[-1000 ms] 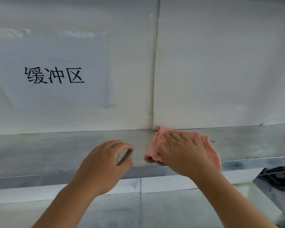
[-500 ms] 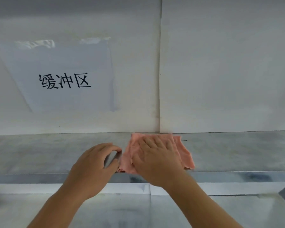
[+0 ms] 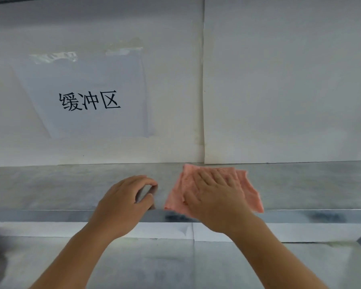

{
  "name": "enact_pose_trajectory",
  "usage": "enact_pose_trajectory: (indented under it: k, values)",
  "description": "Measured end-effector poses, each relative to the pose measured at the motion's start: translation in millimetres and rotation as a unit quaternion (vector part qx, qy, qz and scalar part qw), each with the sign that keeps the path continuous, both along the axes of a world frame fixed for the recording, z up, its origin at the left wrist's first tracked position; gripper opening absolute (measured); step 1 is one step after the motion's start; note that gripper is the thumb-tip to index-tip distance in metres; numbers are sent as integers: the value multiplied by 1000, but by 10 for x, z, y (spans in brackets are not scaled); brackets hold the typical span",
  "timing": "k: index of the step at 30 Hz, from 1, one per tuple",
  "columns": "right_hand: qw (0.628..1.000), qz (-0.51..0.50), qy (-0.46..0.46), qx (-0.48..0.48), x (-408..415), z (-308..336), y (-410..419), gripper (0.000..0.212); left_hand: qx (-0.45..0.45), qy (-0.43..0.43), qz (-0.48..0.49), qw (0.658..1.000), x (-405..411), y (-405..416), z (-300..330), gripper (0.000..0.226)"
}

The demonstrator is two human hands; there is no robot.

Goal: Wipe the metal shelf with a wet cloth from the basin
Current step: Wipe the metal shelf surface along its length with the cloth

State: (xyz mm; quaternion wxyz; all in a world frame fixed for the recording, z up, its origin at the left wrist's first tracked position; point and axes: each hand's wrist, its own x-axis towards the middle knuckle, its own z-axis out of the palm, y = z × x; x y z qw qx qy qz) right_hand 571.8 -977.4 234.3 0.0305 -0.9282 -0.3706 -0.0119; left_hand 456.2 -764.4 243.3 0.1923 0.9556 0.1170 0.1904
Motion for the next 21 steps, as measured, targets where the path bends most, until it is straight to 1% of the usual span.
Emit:
enact_pose_trajectory:
  k: [3,4,5,7,9,10,12,13,15,16,18,21]
  values:
    - [999,37,19,5,-124,42,299,114,0,3,-24,1000,7,60,-19,26]
    - [999,48,16,-12,-143,90,259,114,-2,1,-32,999,0,90,-25,25]
    - [998,52,-1,-35,-132,131,163,109,-3,-3,-40,999,-9,120,-26,23]
    - [998,9,-35,-56,-6,187,-121,93,1,-9,-57,998,-35,190,-28,18]
    - [995,-72,-20,-65,156,200,-340,89,10,-12,-66,998,-84,303,-19,17]
    - [994,-101,-12,-51,206,191,-359,90,15,-13,-65,998,-122,384,-12,17]
    - [989,-149,4,-14,157,167,-135,89,20,-12,-61,998,-209,588,-3,16]
    - [988,-154,13,-3,51,157,95,82,21,-11,-59,998,-257,694,5,16]
    - [993,-108,23,30,-229,151,638,68,21,-6,-54,998,-357,900,23,16]
    - [996,-76,25,38,-372,142,894,68,22,-2,-53,998,-400,997,30,18]
    - [998,-36,29,37,-496,105,1207,76,25,4,-52,998,-489,1174,48,21]
    - [999,-53,5,9,-442,111,1079,92,24,2,-62,998,-618,1418,57,21]
